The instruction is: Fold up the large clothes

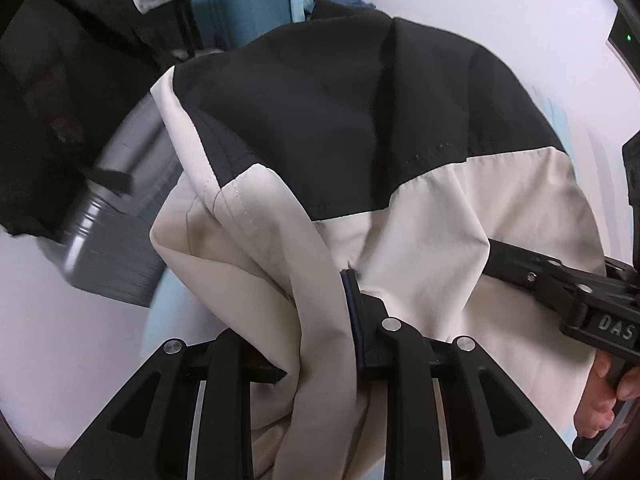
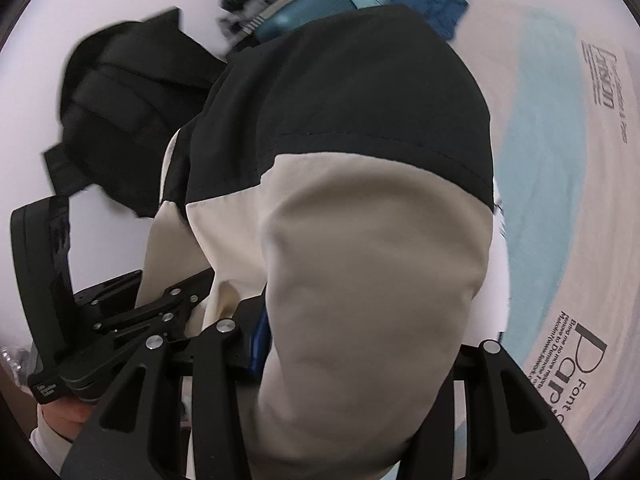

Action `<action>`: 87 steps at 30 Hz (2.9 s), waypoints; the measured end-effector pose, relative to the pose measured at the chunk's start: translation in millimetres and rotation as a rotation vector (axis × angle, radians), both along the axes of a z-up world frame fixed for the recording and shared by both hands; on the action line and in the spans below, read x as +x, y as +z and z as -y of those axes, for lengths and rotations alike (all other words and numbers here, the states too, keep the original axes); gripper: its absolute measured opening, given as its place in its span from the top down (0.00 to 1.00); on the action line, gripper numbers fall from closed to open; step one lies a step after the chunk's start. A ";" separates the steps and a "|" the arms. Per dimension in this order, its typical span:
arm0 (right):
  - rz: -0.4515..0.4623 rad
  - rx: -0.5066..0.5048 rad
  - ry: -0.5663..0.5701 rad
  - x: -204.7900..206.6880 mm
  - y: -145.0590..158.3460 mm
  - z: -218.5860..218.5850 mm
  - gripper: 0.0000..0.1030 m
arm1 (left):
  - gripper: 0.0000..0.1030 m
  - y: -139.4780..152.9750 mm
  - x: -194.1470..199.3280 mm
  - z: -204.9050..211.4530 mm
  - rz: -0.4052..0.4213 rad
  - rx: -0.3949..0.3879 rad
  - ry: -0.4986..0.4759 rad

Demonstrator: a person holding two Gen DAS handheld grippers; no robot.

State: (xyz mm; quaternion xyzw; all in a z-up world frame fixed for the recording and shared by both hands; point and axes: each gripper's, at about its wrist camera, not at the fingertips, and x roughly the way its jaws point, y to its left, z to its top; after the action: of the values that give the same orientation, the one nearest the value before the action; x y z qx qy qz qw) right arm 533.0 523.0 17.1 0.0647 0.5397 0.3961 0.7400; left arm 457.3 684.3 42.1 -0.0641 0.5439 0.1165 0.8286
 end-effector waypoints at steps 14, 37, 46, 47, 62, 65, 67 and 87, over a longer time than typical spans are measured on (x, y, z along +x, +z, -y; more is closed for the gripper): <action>0.106 -0.176 -0.026 2.6 -17.9 7.3 0.31 | 0.29 -37.0 -14.2 -2.5 0.041 0.004 0.038; 0.557 -0.234 -0.200 -177.5 83.6 118.5 0.09 | 0.06 62.7 -195.5 69.3 0.246 0.198 0.192; 0.633 -0.243 -0.190 -298.4 98.8 175.5 0.07 | 0.06 74.9 -315.6 155.5 0.272 0.188 0.250; 0.639 -0.252 -0.196 -308.3 96.3 179.3 0.07 | 0.06 74.5 -325.7 161.7 0.280 0.190 0.250; 0.562 -0.262 -0.246 -378.3 61.0 182.9 0.07 | 0.06 54.8 -394.3 174.2 0.302 0.204 0.211; 0.575 -0.258 -0.239 -380.5 63.8 180.6 0.07 | 0.06 56.9 -398.2 175.4 0.313 0.193 0.209; 0.585 -0.258 -0.236 -383.0 66.4 179.5 0.07 | 0.06 58.1 -400.2 176.1 0.318 0.187 0.206; 0.622 -0.281 -0.239 -399.7 73.3 180.6 0.07 | 0.06 60.0 -406.3 178.0 0.321 0.161 0.189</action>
State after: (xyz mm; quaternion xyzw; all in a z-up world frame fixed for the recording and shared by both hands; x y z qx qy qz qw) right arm 133.3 342.5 90.4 -0.0988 0.3266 0.2294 0.9116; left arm 51.1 506.4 102.2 -0.0663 0.3853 0.2253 0.8924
